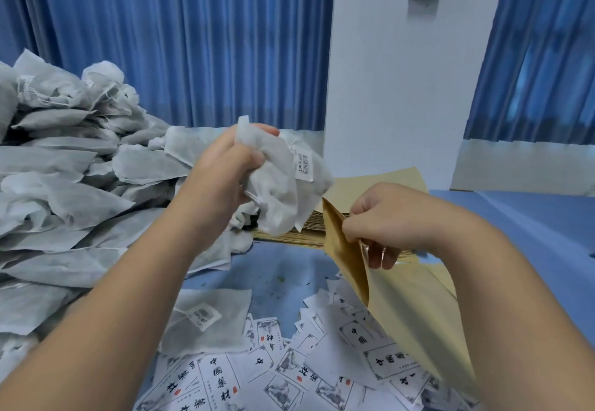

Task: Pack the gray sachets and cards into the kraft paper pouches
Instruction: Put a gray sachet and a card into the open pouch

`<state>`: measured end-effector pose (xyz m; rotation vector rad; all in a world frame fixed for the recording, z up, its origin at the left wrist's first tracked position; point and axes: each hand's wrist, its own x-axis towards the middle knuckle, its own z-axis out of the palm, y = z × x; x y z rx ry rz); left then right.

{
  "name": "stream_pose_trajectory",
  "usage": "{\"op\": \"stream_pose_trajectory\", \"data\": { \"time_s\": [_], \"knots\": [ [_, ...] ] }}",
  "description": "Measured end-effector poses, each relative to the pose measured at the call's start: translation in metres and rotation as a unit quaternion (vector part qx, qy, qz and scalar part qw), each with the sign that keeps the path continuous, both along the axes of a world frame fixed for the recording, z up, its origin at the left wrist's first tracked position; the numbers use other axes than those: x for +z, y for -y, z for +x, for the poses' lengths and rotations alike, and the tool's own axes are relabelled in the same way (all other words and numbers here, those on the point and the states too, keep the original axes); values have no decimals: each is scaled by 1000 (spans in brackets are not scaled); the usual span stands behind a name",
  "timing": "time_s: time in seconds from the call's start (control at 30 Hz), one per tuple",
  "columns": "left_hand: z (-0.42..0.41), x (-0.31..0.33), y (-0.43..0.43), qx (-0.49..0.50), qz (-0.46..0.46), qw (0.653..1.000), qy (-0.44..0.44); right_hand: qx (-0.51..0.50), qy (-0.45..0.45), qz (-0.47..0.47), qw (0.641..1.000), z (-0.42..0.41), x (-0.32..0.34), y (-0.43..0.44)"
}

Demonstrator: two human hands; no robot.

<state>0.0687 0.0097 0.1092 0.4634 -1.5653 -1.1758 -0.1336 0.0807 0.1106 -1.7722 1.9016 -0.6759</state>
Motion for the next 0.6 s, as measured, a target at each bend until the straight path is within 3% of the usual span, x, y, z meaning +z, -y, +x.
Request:
{"op": "stream_pose_trajectory", "data": {
  "time_s": [0.13, 0.3, 0.6],
  "knots": [
    [-5, -3, -3, -93, 14, 995, 15, 1, -4, -1, 1000, -3, -1, 2],
    [-13, -9, -6, -148, 119, 982, -20, -5, 14, -12, 1000, -9, 0, 0],
    [-15, -18, 7, -208, 222, 949, 79, -22, 32, -35, 999, -18, 2, -5]
  ]
}}
